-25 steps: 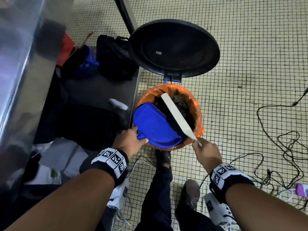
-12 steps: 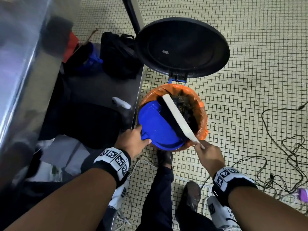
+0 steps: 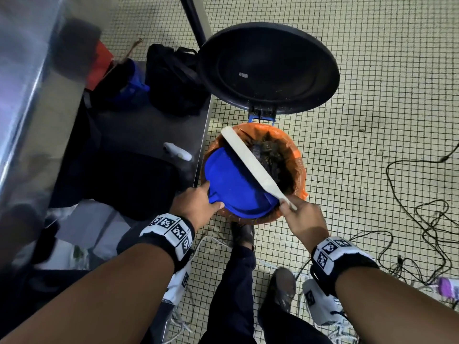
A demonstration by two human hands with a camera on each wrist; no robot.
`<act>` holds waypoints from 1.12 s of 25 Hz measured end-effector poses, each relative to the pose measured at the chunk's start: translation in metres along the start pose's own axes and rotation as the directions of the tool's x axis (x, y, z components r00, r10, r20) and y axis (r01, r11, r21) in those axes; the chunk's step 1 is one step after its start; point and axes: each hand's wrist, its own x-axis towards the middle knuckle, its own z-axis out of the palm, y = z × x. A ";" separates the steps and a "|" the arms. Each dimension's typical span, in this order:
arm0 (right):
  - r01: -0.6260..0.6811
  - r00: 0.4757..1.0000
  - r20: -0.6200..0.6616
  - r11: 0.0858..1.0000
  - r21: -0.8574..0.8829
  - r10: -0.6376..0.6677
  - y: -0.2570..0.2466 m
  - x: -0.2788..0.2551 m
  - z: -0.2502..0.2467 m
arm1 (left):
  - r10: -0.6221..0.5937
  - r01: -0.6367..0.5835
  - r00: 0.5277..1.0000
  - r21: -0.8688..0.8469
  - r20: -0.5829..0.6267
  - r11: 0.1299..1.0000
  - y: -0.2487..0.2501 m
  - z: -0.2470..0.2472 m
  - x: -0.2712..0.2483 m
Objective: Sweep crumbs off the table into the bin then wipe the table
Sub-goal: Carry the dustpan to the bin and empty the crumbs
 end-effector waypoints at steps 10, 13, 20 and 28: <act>-0.139 0.989 -0.071 0.984 -0.111 0.132 0.031 -0.005 -0.022 | -0.010 0.004 0.998 -0.103 -0.063 0.995 -0.004 0.001 -0.010; -0.090 0.995 -0.043 0.988 -0.122 0.086 0.013 -0.008 -0.040 | -0.025 0.014 0.997 -0.161 -0.070 0.987 -0.003 -0.008 -0.019; -0.001 0.995 -0.101 0.993 -0.121 -0.012 -0.067 -0.014 -0.102 | -0.072 0.021 0.983 -0.284 -0.171 0.959 0.017 -0.064 -0.053; 0.084 0.964 -0.243 0.989 -0.119 -0.111 -0.141 -0.065 -0.190 | -0.066 -0.112 0.936 -0.471 -0.345 0.875 0.042 -0.143 -0.127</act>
